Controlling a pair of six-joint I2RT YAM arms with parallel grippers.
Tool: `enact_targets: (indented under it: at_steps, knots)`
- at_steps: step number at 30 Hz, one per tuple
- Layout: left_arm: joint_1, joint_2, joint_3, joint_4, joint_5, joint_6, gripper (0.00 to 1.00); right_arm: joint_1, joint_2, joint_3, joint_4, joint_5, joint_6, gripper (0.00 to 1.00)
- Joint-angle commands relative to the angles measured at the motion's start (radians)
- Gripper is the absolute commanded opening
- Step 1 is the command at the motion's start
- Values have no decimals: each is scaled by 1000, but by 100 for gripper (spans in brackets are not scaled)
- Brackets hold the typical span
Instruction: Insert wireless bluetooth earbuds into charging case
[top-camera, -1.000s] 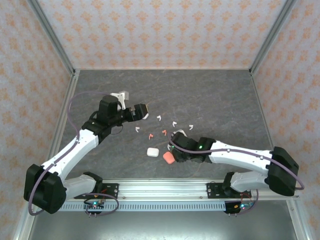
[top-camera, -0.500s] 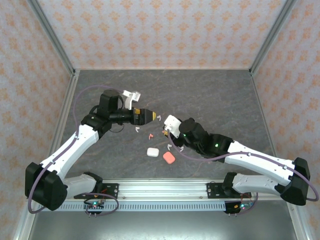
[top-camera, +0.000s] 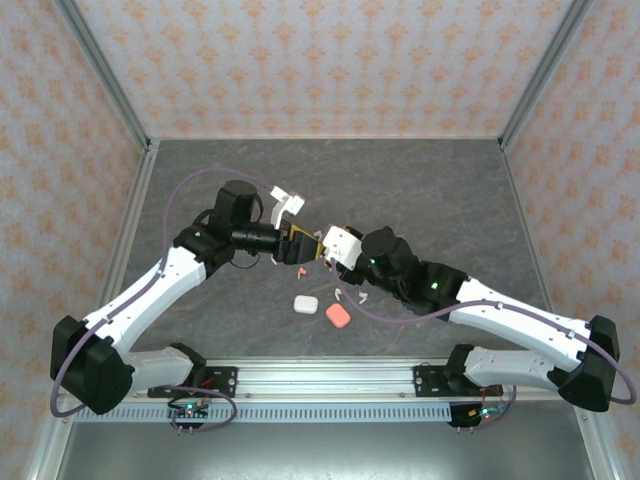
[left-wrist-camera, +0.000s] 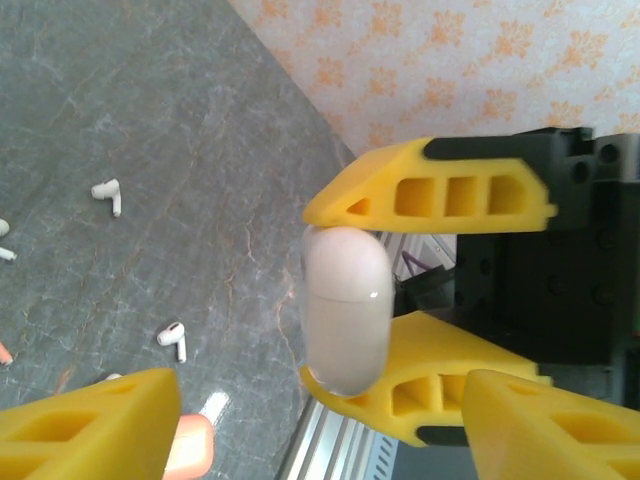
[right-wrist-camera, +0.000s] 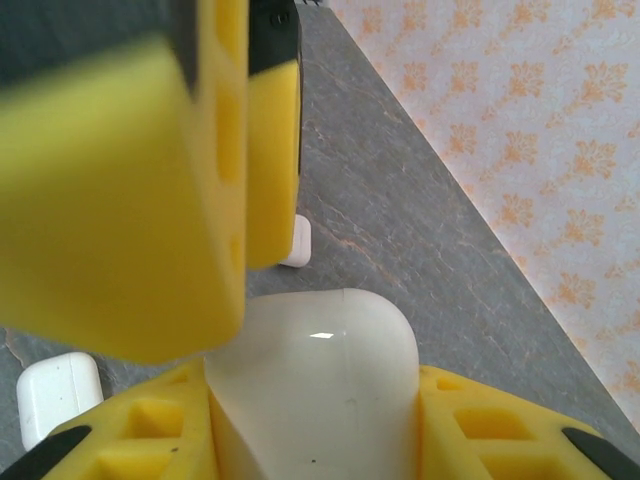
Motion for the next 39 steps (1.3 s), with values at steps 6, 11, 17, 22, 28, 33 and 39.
enact_targets:
  at_steps: [6, 11, 17, 22, 28, 33, 39]
  knots:
    - [-37, 42, 40, 33, 37, -7, 57, -4, 23, 41, 43, -33, -13, 39]
    - [-47, 60, 48, 34, 28, -9, 44, -9, 28, 46, 48, -41, 4, 39]
    - [-54, 76, 50, 56, 2, -18, 40, -17, 29, 46, 44, -71, 16, 39]
    - [-55, 89, 53, 75, -10, -29, 40, -21, 33, 46, 40, -77, 22, 39]
    - [-55, 102, 49, 95, -18, -42, 40, -40, 32, 39, 42, -86, 40, 39]
    - [-56, 111, 48, 99, -25, -49, 45, -46, 33, 34, 55, -110, 54, 39]
    - [-58, 128, 50, 98, -38, -49, 50, -46, 48, 37, 60, -117, 62, 39]
